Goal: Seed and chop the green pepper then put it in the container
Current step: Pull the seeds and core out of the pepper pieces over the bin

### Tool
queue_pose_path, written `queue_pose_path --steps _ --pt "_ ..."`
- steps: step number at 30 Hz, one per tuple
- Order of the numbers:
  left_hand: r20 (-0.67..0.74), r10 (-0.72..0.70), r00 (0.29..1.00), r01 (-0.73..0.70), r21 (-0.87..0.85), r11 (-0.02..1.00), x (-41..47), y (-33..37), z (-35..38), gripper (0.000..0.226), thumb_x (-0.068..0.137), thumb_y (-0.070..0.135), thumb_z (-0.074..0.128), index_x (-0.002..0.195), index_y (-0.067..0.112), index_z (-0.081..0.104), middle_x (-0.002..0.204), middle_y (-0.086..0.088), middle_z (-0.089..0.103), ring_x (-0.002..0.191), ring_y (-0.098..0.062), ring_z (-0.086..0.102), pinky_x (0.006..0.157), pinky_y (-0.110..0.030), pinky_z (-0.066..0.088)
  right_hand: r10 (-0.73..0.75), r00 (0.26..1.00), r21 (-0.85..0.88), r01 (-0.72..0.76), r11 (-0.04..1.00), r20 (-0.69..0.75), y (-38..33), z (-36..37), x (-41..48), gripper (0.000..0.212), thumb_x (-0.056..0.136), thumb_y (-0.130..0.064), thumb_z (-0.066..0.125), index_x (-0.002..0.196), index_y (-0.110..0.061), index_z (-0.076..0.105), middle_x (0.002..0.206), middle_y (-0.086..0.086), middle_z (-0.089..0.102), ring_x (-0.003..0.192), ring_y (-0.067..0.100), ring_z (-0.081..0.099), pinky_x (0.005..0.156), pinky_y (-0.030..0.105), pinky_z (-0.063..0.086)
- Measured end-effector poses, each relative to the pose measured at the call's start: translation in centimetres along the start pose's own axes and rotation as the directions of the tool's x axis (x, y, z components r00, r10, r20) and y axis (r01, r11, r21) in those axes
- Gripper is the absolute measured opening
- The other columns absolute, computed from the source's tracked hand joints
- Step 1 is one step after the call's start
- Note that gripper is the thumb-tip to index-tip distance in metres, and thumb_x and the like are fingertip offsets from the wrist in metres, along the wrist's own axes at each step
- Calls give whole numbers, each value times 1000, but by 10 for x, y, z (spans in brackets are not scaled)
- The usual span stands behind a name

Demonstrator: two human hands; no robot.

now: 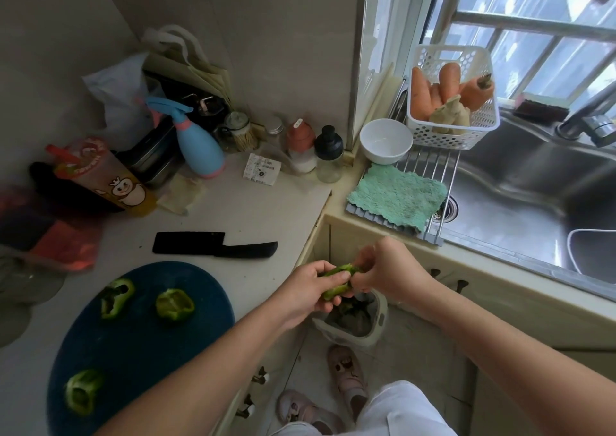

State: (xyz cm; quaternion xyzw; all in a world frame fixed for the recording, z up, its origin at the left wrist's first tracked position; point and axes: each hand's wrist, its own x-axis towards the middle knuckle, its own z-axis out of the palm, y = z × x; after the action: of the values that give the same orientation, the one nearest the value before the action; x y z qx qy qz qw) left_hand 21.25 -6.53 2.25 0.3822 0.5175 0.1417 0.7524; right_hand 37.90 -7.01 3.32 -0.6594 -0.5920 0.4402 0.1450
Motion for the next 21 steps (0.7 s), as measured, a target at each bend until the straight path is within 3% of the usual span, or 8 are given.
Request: queue_pose_path --steps 4,9,12,15,19,21 --pt "-29 38 999 -36 52 998 -1 3 -2 11 88 16 62 93 8 57 73 -7 69 53 -10 53 43 -18 41 -163 986 -221 151 964 -39 -2 2 1 9 67 -14 74 67 -8 68 61 13 62 48 11 39 44 23 31" --pt "-46 43 998 -34 182 983 -3 6 -5 13 87 19 64 91 9 57 71 -4 69 52 -10 55 44 -19 41 -204 977 -410 212 887 64 -6 5 -1 7 74 -12 63 77 -8 69 66 11 61 59 22 53 52 29 41" --pt "-87 75 993 -41 344 938 -3 6 -10 14 86 22 66 88 11 57 73 -5 70 52 -11 57 43 -19 43 -138 977 -576 208 790 163 -4 4 3 9 81 -13 58 74 -9 62 68 6 53 65 24 49 57 28 38" --pt "-129 88 988 -22 448 894 -1 7 -20 16 86 26 65 92 12 59 79 -4 70 61 -13 63 49 -20 49 -27 990 -590 105 800 140 20 2 17 10 78 -3 52 72 -1 59 69 9 55 67 27 54 61 35 49" --pt "-104 -16 994 34 165 986 3 5 -22 23 92 20 57 110 5 56 94 -14 68 73 -16 67 61 -22 56 46 989 -545 37 838 139 54 19 35 18 79 -2 45 69 -1 60 69 13 59 69 31 61 63 39 52" --pt "-88 -52 995 54 19 998 5 2 -22 26 94 16 53 115 1 53 101 -19 65 78 -19 68 66 -24 58 77 987 -554 15 832 143 66 31 39 22 82 -3 46 85 -5 68 82 11 67 76 28 64 66 37 55"
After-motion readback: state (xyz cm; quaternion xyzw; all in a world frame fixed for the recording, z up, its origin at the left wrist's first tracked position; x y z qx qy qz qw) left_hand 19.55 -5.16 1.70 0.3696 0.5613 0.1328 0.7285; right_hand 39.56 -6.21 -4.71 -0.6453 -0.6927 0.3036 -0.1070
